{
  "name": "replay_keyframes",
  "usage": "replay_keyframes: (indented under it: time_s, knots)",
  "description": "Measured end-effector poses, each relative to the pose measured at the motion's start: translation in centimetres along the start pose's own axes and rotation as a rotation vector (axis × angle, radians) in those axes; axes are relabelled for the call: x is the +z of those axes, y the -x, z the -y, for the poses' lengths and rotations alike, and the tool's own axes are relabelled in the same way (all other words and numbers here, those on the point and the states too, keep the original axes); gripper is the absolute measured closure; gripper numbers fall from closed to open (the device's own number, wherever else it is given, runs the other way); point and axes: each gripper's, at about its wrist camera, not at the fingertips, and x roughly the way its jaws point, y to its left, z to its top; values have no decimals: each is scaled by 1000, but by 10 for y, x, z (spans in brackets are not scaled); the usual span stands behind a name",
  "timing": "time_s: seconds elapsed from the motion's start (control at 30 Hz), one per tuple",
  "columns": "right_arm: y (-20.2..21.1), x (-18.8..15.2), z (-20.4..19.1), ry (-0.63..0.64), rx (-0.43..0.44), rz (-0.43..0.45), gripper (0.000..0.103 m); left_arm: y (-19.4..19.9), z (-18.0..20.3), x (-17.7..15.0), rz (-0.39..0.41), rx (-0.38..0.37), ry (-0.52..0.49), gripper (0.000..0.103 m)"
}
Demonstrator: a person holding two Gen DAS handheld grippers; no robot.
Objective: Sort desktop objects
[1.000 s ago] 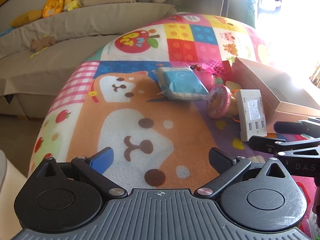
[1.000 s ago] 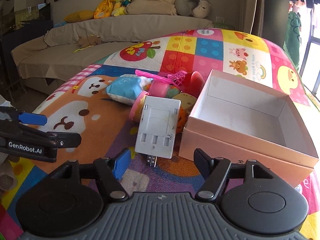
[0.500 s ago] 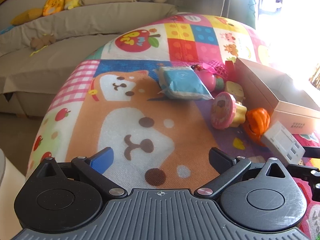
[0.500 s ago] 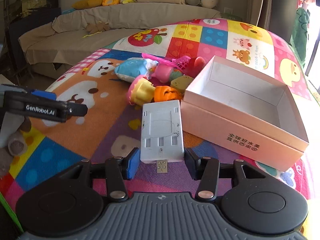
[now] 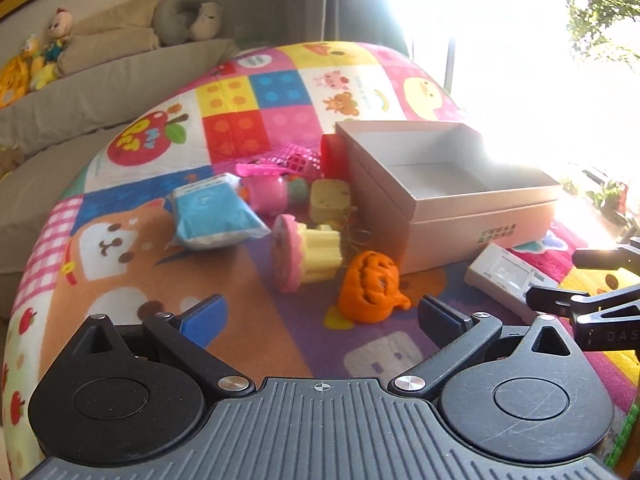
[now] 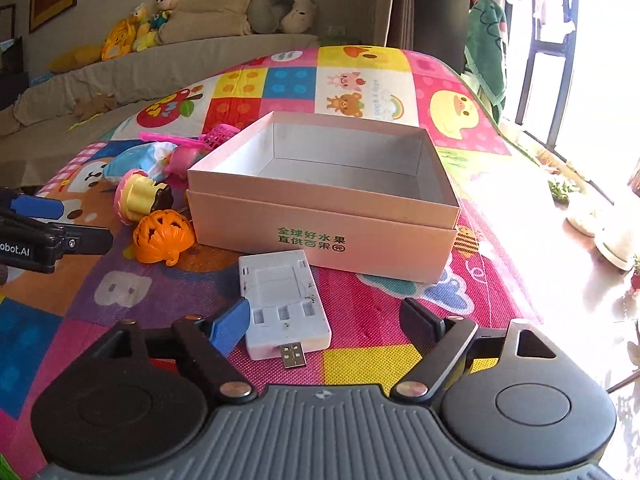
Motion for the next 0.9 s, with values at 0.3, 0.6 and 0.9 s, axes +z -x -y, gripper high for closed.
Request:
replay_keyframes:
  time_s: [0.3,0.6,0.9]
  knots:
    - [-4,-5,11,-105,-2,10,2,-32,2,12,-37,-121,45,0]
    - [-5,-6,15,-133,-1,2,0,-39,-37,25,7,234,25,0]
    - [-6,-6,14,-132,-1,-4,0,-11,-35,22,29,2,51,0]
